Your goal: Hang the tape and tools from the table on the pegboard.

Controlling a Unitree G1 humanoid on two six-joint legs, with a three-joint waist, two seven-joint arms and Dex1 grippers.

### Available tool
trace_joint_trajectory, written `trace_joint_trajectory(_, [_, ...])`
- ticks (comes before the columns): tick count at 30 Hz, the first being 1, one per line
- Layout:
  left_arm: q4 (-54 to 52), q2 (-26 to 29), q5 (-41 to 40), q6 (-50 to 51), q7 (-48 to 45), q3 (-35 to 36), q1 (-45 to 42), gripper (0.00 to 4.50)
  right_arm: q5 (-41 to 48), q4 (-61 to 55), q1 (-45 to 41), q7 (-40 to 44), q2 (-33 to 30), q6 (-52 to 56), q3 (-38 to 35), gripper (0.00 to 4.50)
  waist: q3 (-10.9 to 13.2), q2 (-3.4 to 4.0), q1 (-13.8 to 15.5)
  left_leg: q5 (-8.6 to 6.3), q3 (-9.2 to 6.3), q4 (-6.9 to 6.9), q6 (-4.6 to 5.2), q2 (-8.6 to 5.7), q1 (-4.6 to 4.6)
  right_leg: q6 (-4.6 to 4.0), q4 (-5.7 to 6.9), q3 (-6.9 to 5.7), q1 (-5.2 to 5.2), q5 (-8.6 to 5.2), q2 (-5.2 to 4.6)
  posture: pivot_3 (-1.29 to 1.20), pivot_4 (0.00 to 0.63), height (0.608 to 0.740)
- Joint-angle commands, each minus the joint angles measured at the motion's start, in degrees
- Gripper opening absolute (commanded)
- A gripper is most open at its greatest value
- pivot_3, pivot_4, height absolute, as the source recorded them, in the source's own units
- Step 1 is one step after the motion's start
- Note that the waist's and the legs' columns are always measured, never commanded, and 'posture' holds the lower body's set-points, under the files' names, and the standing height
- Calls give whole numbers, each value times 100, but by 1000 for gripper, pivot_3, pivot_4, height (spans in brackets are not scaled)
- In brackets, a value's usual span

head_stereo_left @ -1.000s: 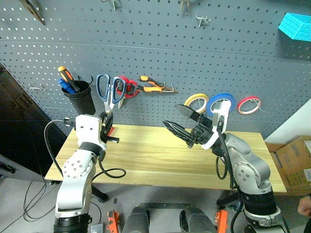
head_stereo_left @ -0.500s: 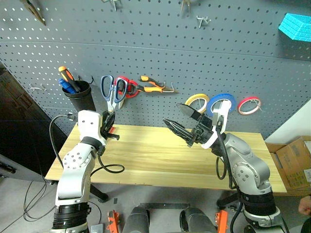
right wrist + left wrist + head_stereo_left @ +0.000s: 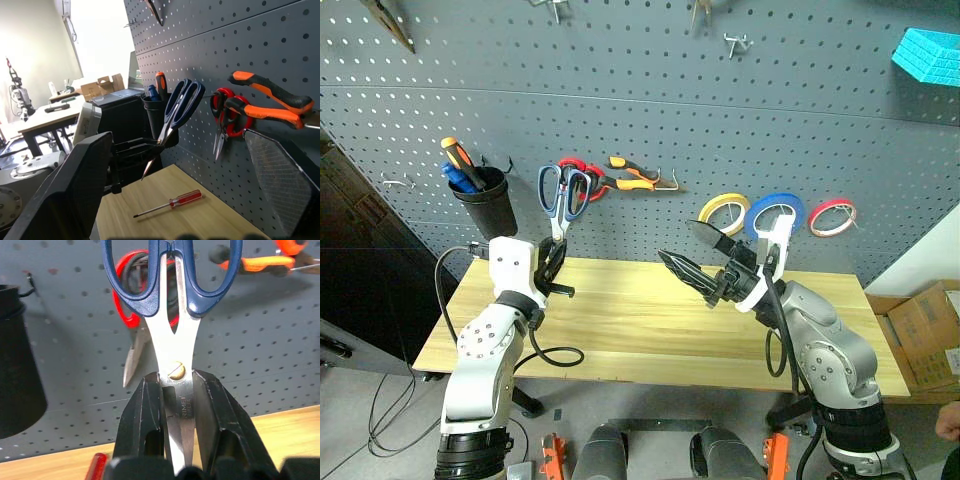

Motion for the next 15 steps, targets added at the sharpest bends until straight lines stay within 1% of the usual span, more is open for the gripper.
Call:
trace_joint_trajectory(1, [-275, -11, -64, -37, -26, -80, -54, 495, 16, -251, -56, -39, 0, -124, -2, 4500, 0, 0, 0, 0, 0, 0, 0, 0, 1, 0, 1, 0, 0, 0, 0, 93, 73, 740])
trace_joint_trajectory(15, [-96, 81, -125, 70, -98, -100, -119, 495, -20, -274, -23, -103, 14, -145, 31, 4500, 0, 0, -7, 0, 2, 1, 0, 0, 1, -1, 1, 2, 0, 0, 1, 86, 84, 740])
